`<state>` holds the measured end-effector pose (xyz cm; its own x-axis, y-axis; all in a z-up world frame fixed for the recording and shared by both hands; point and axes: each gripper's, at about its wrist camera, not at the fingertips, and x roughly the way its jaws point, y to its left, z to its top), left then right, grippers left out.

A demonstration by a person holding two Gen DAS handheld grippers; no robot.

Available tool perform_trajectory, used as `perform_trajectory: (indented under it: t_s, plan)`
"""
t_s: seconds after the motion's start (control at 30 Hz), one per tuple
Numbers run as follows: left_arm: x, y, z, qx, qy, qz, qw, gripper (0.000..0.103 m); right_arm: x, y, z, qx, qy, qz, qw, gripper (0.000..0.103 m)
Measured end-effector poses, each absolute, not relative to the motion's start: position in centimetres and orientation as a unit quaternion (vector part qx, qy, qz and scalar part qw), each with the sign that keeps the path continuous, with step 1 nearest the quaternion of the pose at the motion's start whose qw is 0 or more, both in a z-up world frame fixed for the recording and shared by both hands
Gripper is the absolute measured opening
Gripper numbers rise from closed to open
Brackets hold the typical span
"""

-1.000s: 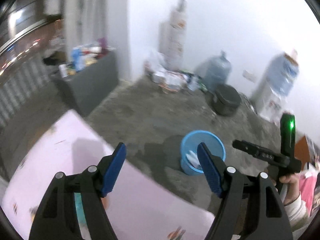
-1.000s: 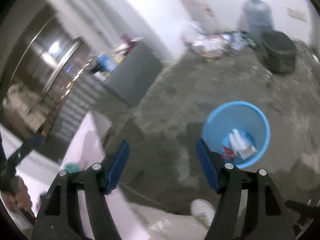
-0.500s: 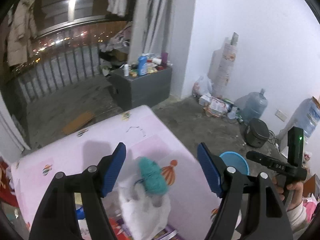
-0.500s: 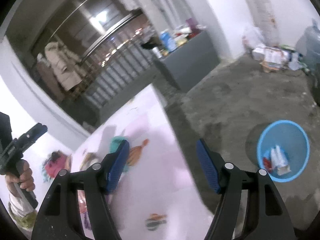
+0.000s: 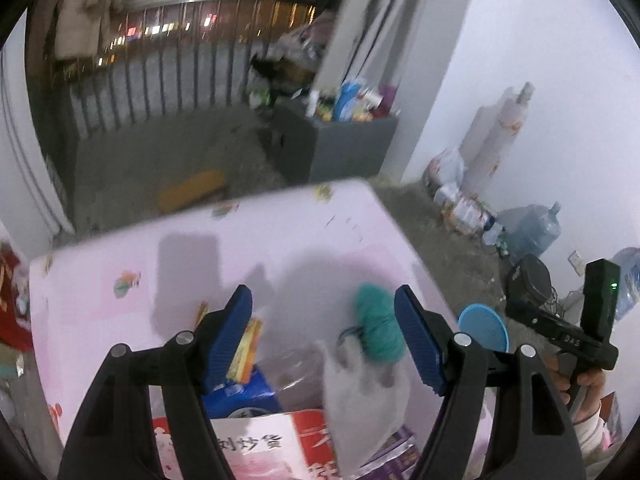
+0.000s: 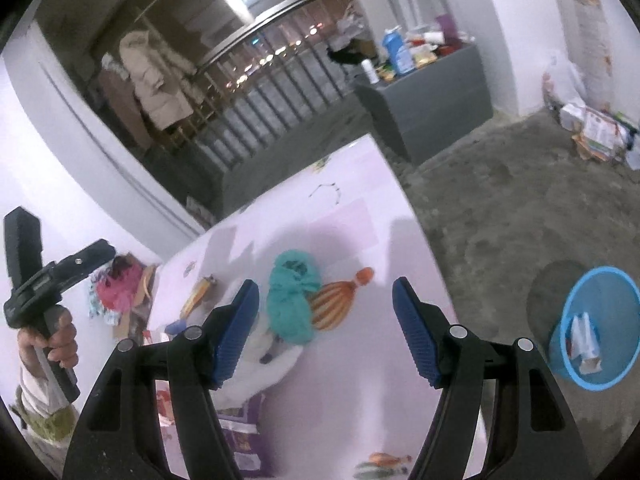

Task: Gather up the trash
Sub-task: 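Return both tools over the table toward the teal bag and wrapper, then grasp the yellow wrapper with the left gripper while the right grasps the teal bag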

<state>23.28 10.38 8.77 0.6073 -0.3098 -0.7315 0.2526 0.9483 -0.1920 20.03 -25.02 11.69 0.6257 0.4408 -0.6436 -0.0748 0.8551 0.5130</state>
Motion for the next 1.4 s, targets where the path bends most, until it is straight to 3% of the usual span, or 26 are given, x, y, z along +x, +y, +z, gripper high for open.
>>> perform_trajectory:
  t_s: [0.27, 0.6, 1.17, 1.33, 1.4]
  plan:
    - [28.8, 11.6, 1.6, -0.004, 0.513, -0.109, 0.852, 0.071, 23.5, -23.0, 9.8, 0.219, 0.44, 0.16, 0.856, 0.066]
    - [31.1, 9.9, -3.5, 0.089, 0.554, -0.08, 0.824, 0.071, 26.7, -19.7, 6.7, 0.197, 0.486, 0.185, 0.831, 0.069]
    - [31.6, 10.2, -4.9, 0.098, 0.575, -0.069, 0.81, 0.024, 28.3, -17.2, 4.2, 0.191, 0.522, 0.211, 0.804, 0.069]
    - [31.4, 10.7, -4.7, 0.093, 0.569, -0.068, 0.815, 0.015, 28.6, -16.4, 3.8, 0.195, 0.528, 0.224, 0.796, 0.06]
    - [31.5, 10.9, -4.4, 0.089, 0.564, -0.067, 0.818, 0.013, 28.6, -16.4, 3.8, 0.199, 0.529, 0.23, 0.792, 0.051]
